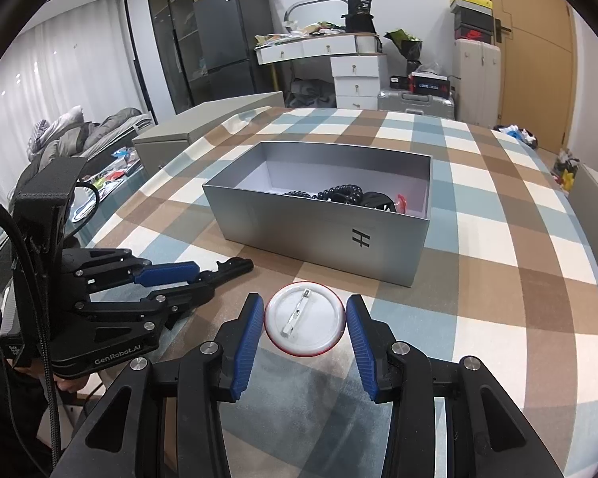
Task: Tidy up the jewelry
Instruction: 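Carry the badge and headband into the grey box and open both grippers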
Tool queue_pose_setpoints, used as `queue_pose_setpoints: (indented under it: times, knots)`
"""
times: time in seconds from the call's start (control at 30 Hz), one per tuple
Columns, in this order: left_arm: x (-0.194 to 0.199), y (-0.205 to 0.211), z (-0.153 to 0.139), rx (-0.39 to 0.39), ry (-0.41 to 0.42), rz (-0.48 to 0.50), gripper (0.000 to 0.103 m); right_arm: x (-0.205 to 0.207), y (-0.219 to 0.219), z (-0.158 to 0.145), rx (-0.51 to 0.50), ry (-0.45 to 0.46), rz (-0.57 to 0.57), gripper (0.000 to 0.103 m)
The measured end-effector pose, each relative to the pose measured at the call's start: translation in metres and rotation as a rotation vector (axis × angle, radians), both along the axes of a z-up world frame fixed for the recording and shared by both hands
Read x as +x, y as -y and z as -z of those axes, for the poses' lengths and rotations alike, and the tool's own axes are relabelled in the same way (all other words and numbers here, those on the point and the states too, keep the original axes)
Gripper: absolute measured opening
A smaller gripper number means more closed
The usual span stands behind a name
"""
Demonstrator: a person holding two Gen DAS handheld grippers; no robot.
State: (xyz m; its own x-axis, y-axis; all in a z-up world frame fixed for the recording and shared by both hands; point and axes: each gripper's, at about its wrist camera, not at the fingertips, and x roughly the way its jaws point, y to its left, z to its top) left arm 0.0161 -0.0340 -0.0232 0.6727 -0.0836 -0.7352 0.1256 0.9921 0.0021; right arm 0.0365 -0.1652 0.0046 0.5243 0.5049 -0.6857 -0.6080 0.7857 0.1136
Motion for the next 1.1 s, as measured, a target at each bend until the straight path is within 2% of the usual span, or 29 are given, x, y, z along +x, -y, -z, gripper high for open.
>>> queue_pose_setpoints:
  times: [0.13,0.2,0.6,1.1]
  knots:
    - [0.000,-0.002,0.001,-0.015,0.005,-0.003,0.024,0.000,0.000,0.000,-0.001,0.001,-0.002,0.042]
    - [-0.001,0.000,0.001,-0.018,0.012,0.008,0.013,0.000,0.000,0.000,-0.001,-0.001,-0.002,0.042]
    - [-0.006,0.003,-0.007,-0.029,0.044,0.031,0.013,0.000,0.003,-0.003,0.012,0.010,0.009,0.042]
    - [-0.001,-0.006,-0.047,-0.088,0.177,0.010,0.013,0.007,0.013,-0.035,0.111,0.077,0.063,0.042]
